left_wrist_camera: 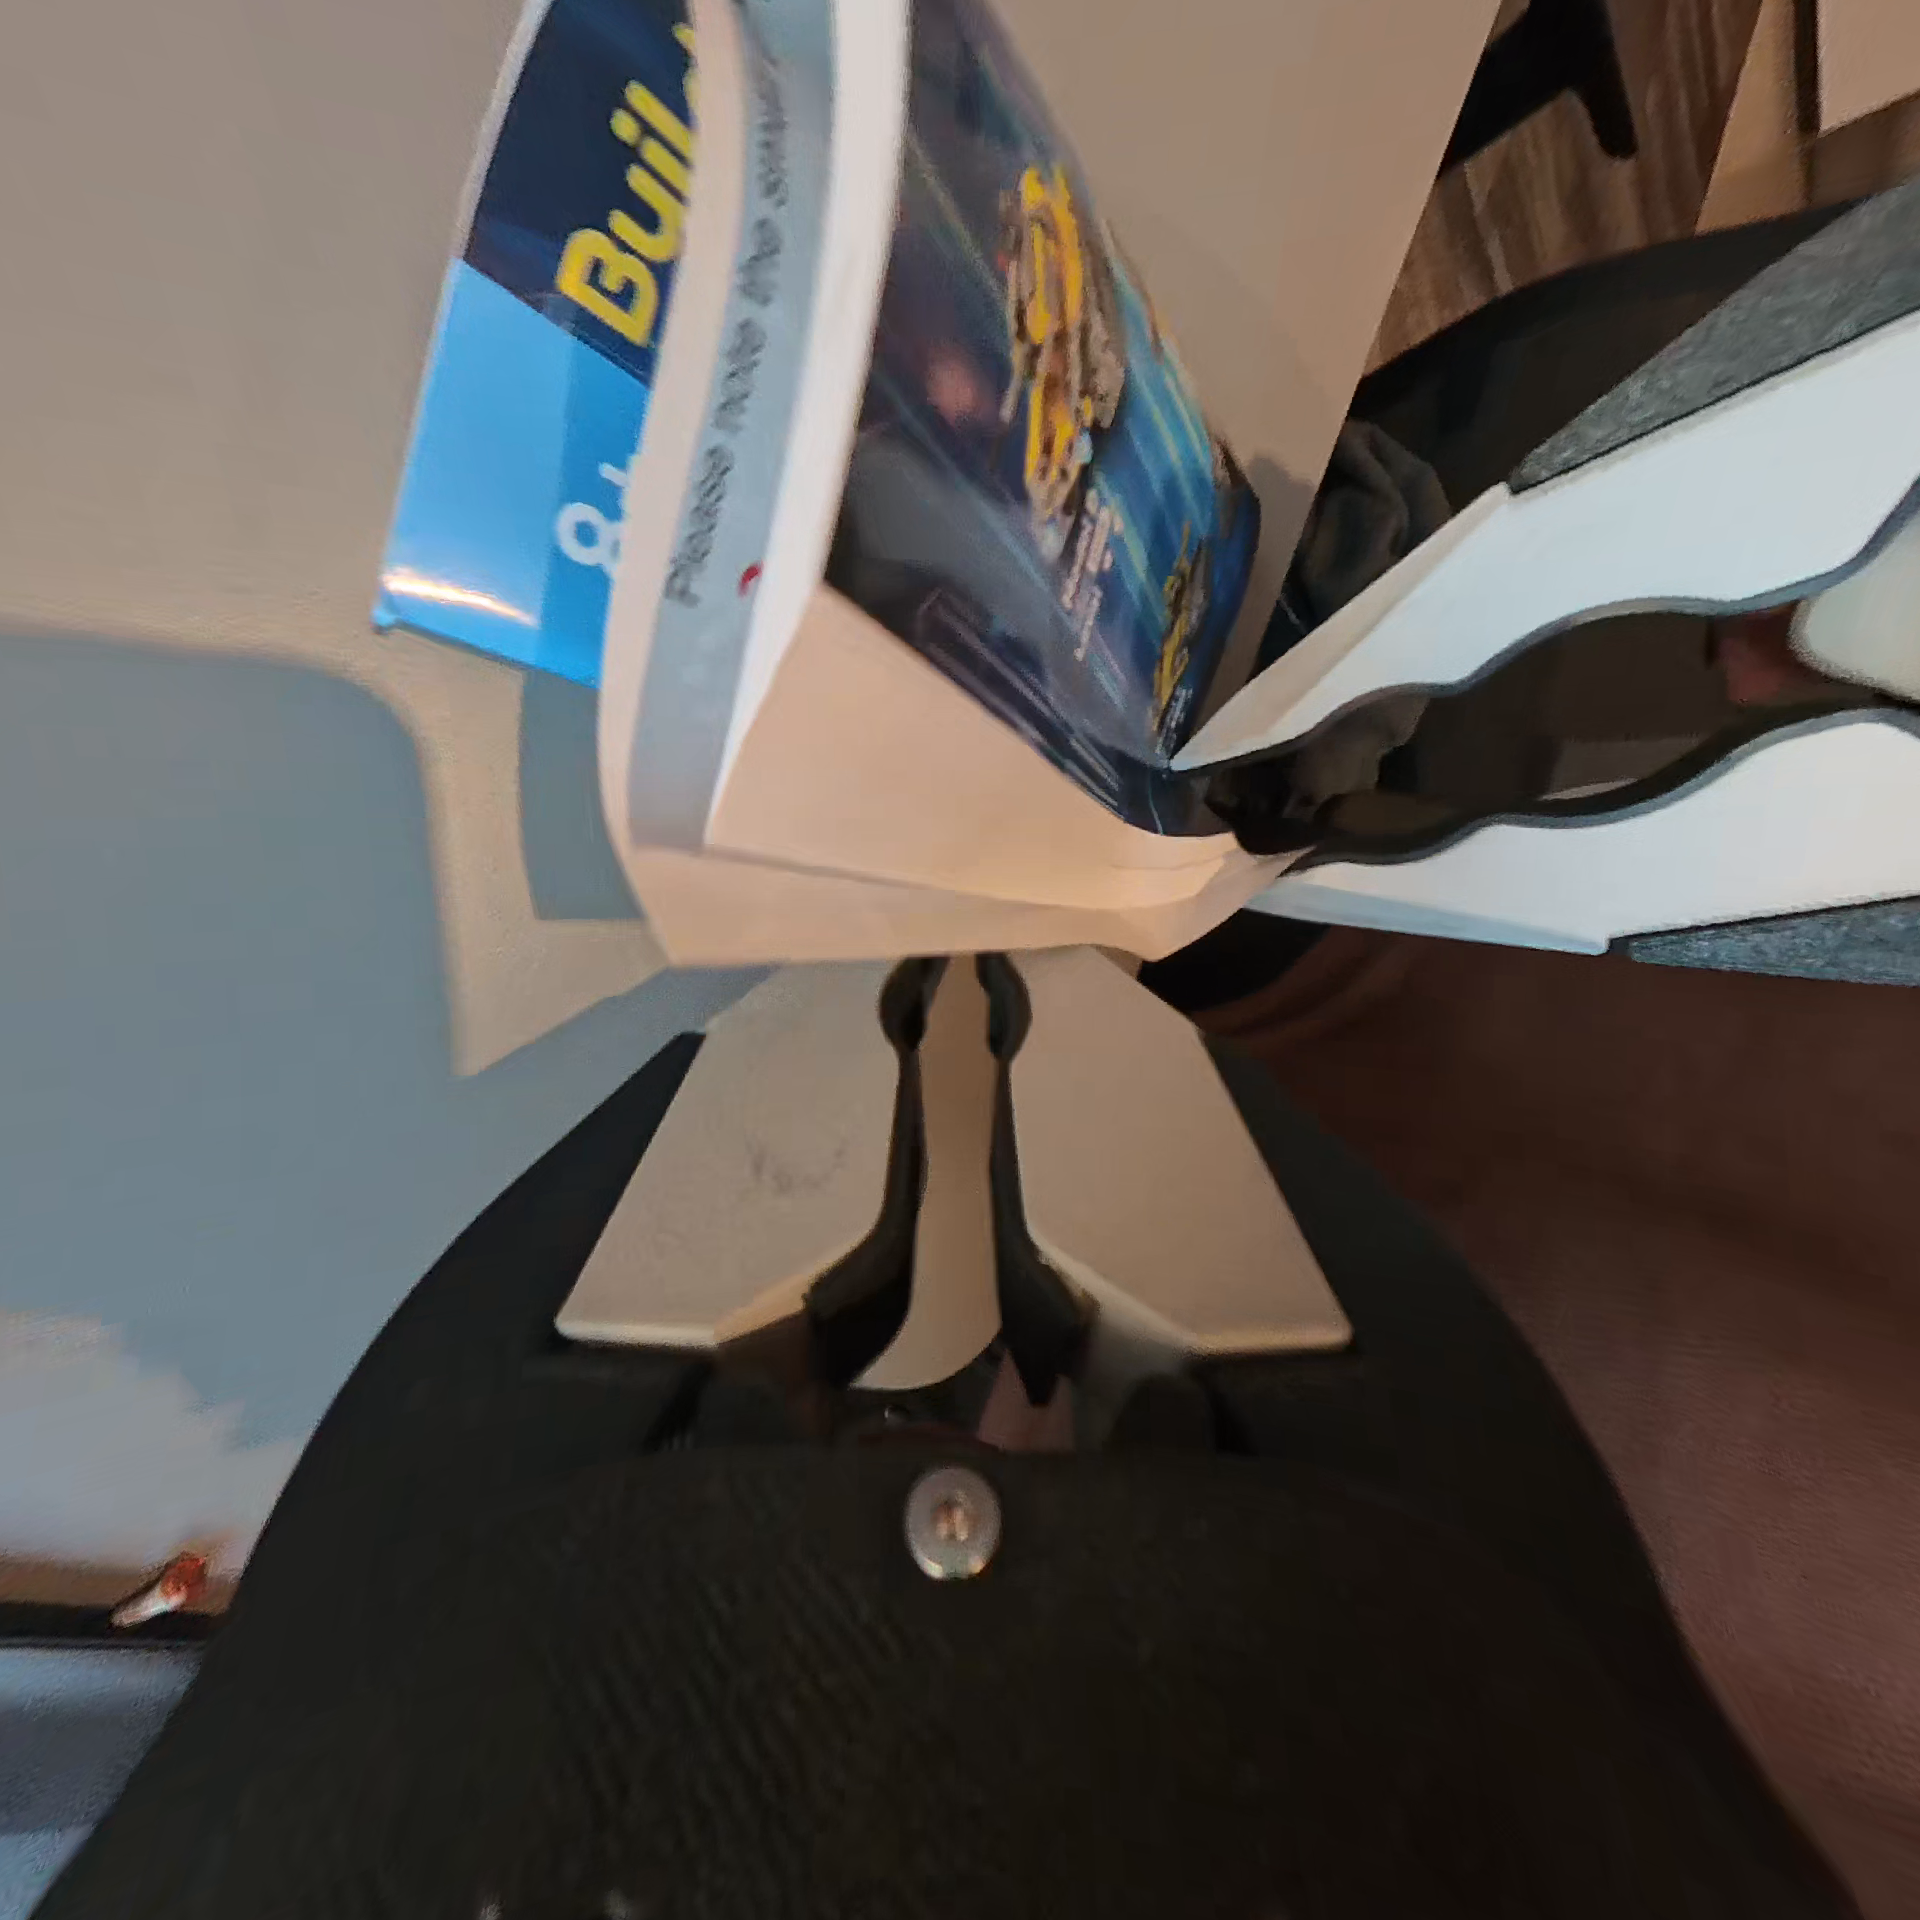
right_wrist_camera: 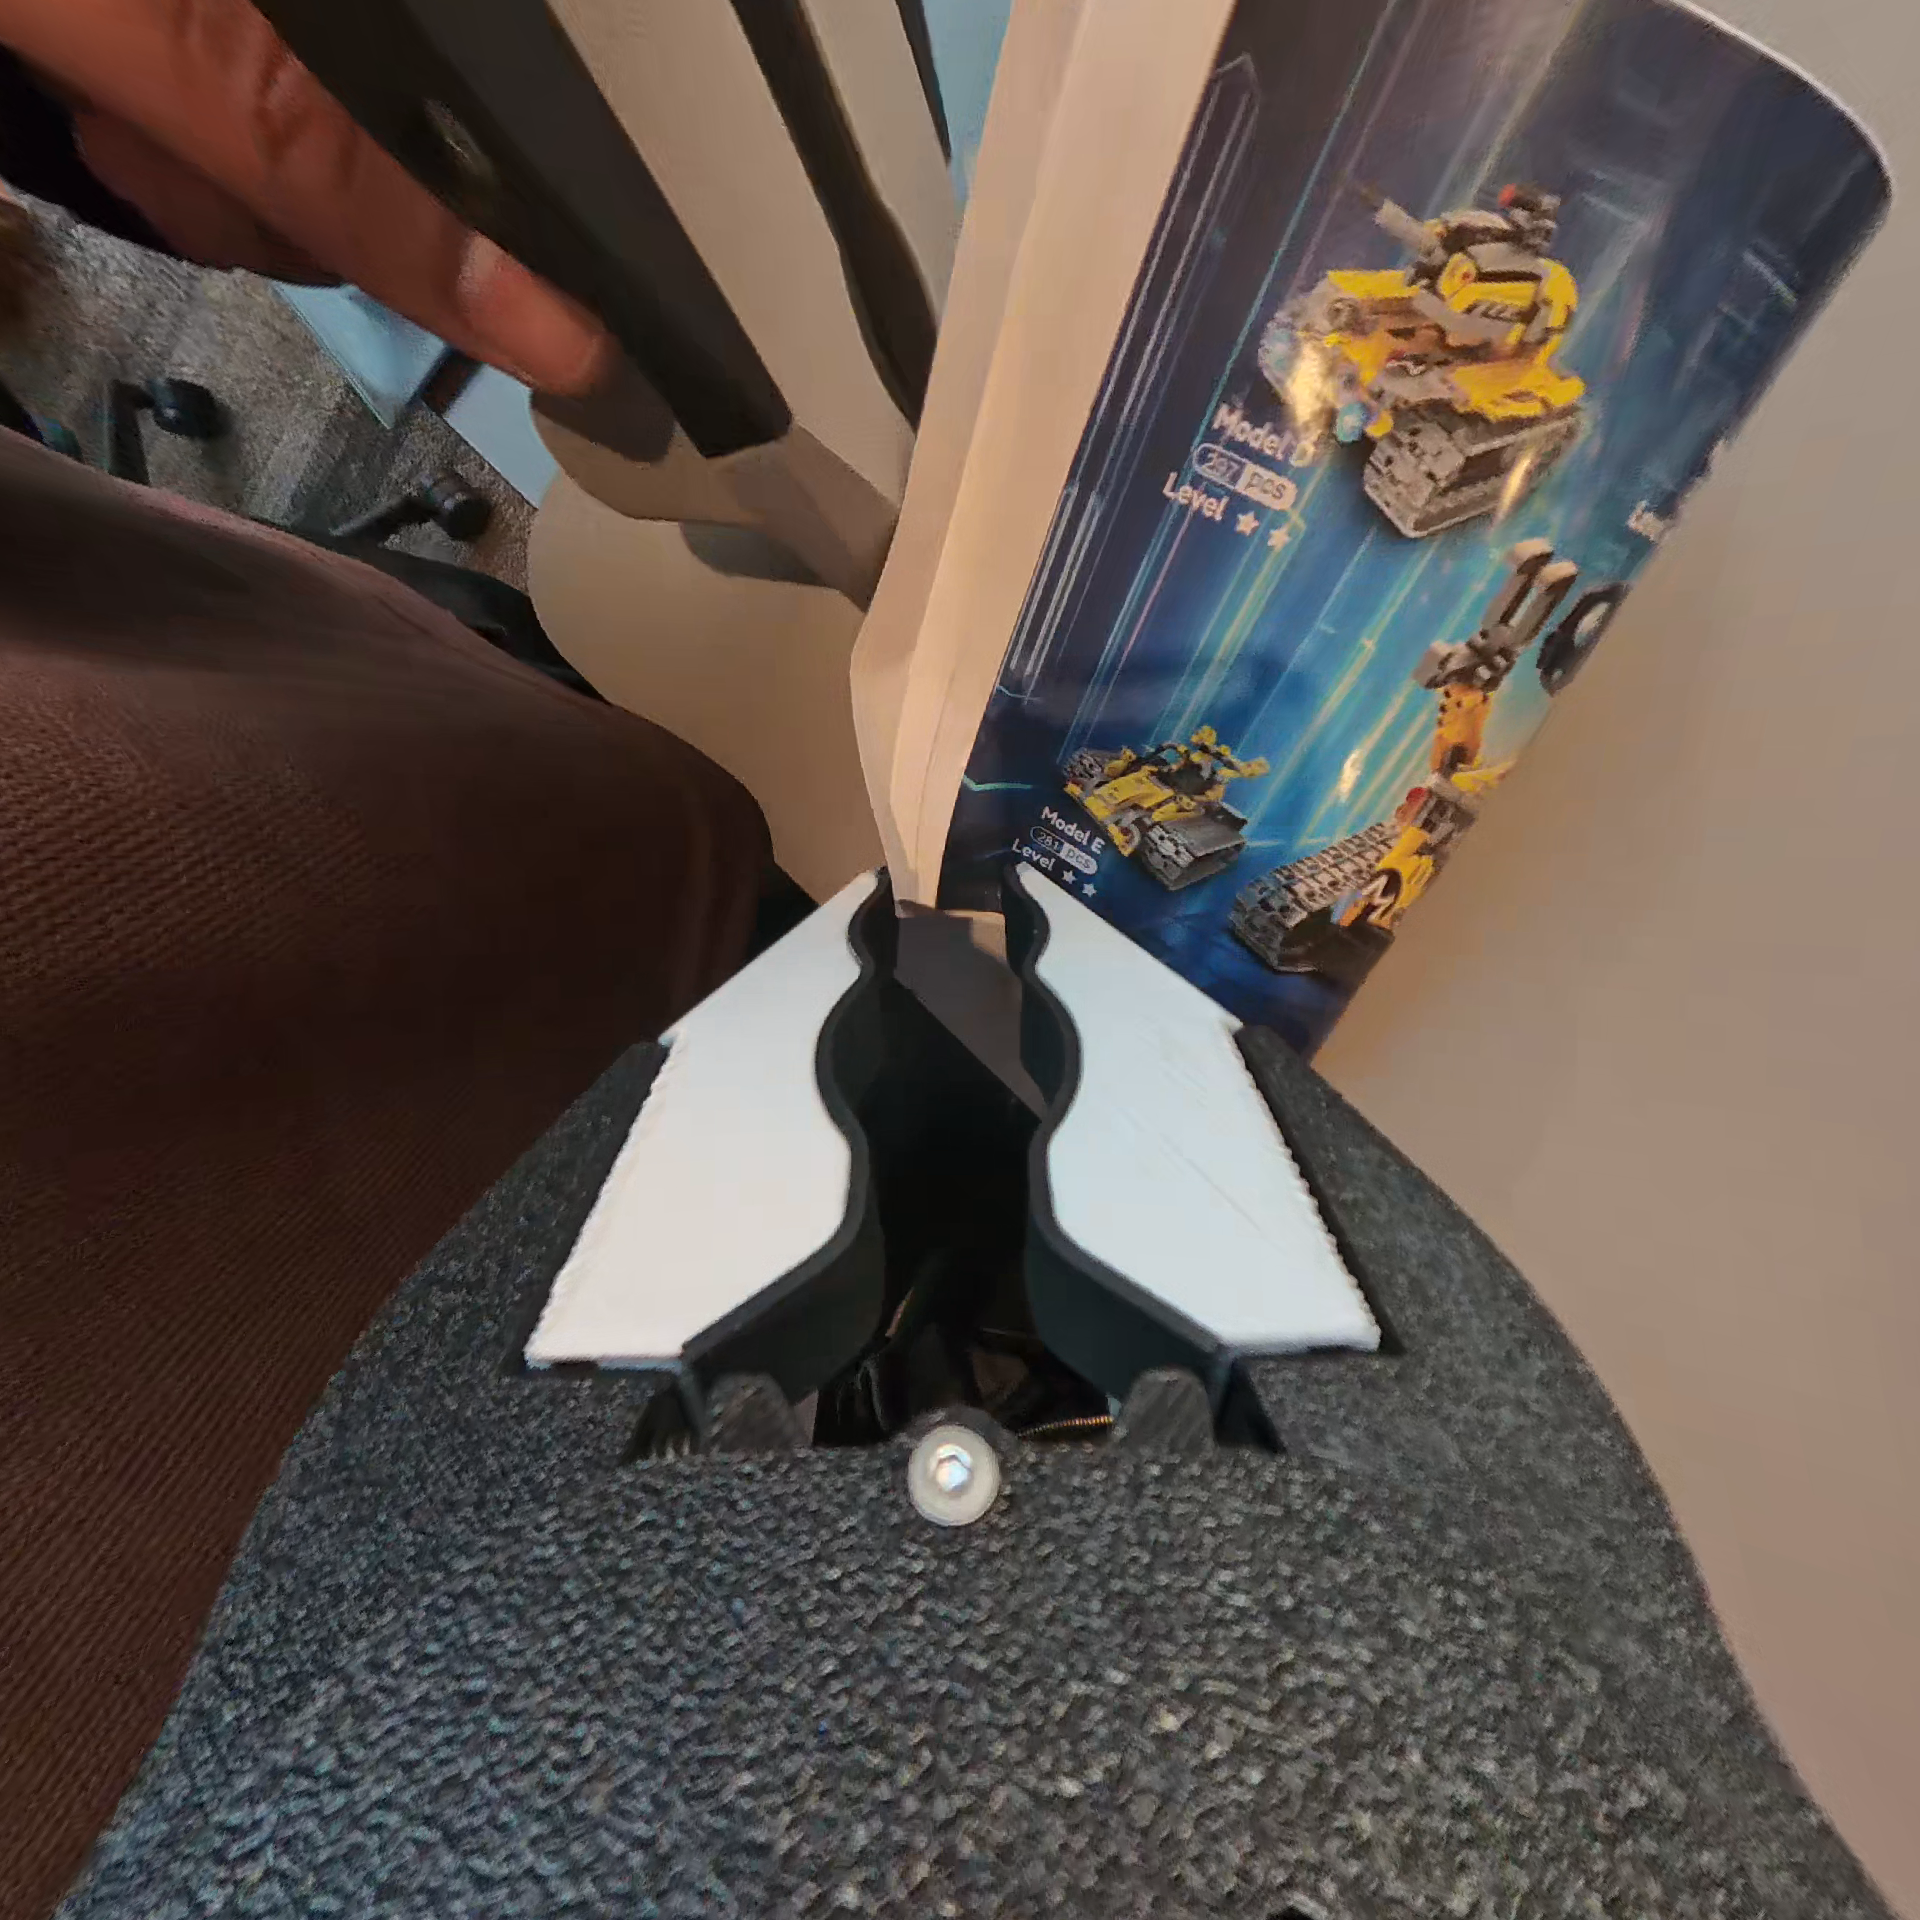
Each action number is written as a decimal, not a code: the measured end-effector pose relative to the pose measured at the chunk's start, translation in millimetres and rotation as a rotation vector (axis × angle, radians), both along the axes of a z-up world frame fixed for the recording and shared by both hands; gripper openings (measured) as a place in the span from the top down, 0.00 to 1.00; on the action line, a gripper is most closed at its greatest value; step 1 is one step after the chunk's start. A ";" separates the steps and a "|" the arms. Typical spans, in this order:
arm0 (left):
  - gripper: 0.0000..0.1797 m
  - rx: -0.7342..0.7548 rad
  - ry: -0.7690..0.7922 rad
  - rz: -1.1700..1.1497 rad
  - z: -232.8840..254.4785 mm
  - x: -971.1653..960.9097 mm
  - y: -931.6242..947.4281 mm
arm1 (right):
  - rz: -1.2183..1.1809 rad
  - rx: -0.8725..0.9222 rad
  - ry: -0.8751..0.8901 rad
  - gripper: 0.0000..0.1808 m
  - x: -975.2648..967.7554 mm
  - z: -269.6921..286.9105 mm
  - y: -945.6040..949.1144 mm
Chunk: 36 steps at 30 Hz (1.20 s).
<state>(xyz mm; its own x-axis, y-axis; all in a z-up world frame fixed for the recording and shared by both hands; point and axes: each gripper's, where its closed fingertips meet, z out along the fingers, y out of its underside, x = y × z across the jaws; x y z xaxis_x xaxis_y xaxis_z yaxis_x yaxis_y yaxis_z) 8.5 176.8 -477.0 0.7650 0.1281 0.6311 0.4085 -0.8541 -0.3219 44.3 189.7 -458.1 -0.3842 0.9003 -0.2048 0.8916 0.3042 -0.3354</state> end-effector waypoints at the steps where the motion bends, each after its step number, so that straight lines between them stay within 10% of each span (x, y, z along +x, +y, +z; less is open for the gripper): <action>1: 0.93 0.010 -0.015 0.020 3.5 -2.2 0.2 | -0.005 0.000 0.004 0.89 -1.5 0.4 -0.1; 16: 0.65 0.042 -0.097 0.089 20.2 -8.3 -2.9 | 0.053 -0.084 -0.003 1.00 2.5 2.9 -9.9; 23: 0.93 -0.033 -0.127 0.107 3.8 5.1 3.9 | 0.110 -0.163 -0.050 1.00 19.6 -5.0 -12.7; 36: 0.75 -0.084 -0.090 0.185 14.8 11.1 -2.1 | -0.025 -0.267 0.126 0.84 -24.7 26.6 55.0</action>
